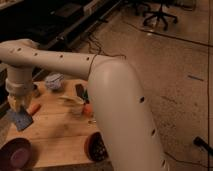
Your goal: Place sponge in purple bowl
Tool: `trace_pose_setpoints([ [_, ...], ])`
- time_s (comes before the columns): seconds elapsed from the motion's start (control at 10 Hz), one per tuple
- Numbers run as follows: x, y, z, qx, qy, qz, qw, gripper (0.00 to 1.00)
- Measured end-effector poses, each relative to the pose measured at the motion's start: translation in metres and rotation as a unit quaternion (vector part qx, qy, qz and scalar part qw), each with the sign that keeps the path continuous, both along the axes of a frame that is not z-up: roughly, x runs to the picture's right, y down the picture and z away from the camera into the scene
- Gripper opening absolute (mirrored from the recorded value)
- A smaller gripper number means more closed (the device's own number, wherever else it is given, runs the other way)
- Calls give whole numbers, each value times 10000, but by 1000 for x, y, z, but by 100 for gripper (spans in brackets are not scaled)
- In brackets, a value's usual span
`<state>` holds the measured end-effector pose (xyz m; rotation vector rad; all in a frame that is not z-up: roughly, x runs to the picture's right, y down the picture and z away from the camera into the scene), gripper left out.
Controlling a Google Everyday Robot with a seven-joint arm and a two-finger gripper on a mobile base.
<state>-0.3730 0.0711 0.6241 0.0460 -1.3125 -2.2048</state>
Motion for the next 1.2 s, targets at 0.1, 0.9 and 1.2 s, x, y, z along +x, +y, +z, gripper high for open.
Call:
trace_pose_setpoints([
  [0.1,0,0,0,0,-3,-2,10000,0],
  [0.9,-47,33,18,-237,-895,150,9956,0],
  [1.2,-57,44,21,-301,-936,52,9951,0],
])
